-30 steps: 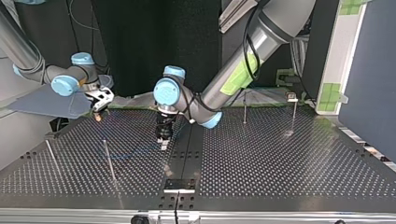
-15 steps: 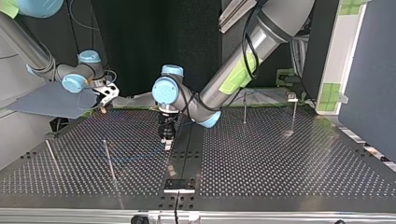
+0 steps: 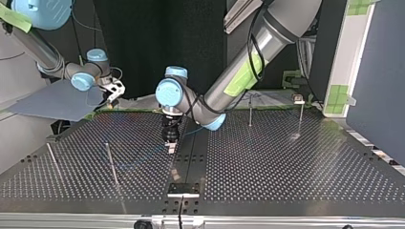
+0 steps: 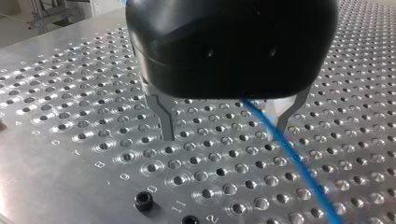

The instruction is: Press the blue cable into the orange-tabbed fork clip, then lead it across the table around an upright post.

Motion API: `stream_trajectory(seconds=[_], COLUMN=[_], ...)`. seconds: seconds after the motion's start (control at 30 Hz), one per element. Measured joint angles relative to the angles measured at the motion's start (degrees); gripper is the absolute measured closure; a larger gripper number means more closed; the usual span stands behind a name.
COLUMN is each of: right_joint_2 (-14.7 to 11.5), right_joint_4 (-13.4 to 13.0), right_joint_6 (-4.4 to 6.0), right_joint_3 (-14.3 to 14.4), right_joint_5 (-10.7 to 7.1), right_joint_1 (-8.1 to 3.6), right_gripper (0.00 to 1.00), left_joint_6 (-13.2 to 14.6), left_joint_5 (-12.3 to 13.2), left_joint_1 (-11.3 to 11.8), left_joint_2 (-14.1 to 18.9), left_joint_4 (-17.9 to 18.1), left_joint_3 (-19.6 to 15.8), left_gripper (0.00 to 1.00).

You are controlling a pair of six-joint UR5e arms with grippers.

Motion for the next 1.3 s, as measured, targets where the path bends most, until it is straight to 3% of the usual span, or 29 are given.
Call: stream_trajectory(seconds=[0.37, 0.73, 1.3], right_joint_2=[3.39, 4.84, 12.14], right_joint_4=[-2.48, -3.91, -4.59], right_joint_6=[0.17, 0.39, 0.32], right_joint_3=[-0.06, -0.15, -3.61], right_joint_5=[-0.01, -0.06, 0.00], right_joint_1=[-0.88, -1.38, -1.96], right_gripper=[1.00, 1.00, 1.00], left_joint_6=[-0.12, -0.27, -0.32], left_joint_5=[-0.10, -0.02, 0.08], left_joint_1=[0.01, 0.01, 0.00], left_joint_2=[0.01, 0.00, 0.00], left_joint_4=[-0.10, -0.44, -0.77], left_joint_3=[0.00, 0.00, 0.00], left_gripper=[0.07, 0.07, 0.07])
